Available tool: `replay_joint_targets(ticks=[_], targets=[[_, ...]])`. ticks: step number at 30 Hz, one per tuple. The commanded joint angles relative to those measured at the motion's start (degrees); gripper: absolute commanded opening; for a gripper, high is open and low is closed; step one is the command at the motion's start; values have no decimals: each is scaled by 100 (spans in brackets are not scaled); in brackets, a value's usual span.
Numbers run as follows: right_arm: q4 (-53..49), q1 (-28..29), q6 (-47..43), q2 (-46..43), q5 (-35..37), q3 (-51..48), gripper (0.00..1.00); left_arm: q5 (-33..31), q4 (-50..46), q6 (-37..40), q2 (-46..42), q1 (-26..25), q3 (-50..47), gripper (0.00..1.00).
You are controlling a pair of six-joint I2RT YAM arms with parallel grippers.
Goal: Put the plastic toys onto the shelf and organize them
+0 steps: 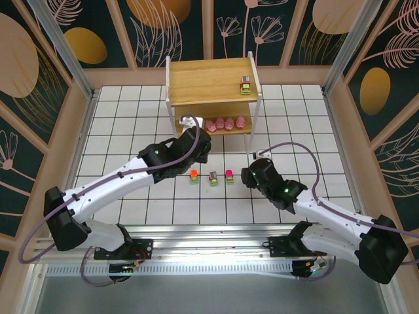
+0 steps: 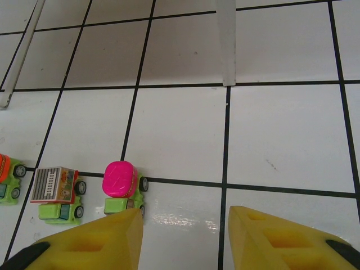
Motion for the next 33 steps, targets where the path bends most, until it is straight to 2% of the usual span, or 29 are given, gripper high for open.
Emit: replay_joint_targets(ticks=[1,10,17,24,33], targets=[[-136,-36,29,-125,83,21,45,-158,-312,277,107,-28,576,26],[-137,-41,42,-188,49,-4,45,-90,-578,704,595,-33,1999,27],[-152,-41,27,-230,7,-5,45,-198,-908,1090,1371,-6,3543,28],[-154,-34,24,-277,-52,-12,45,241,-1187,1232,2302,338,4988,29],[-145,-32,25,-297,-76,-23,45,754,-1204,1169,2979,760,5741,28]])
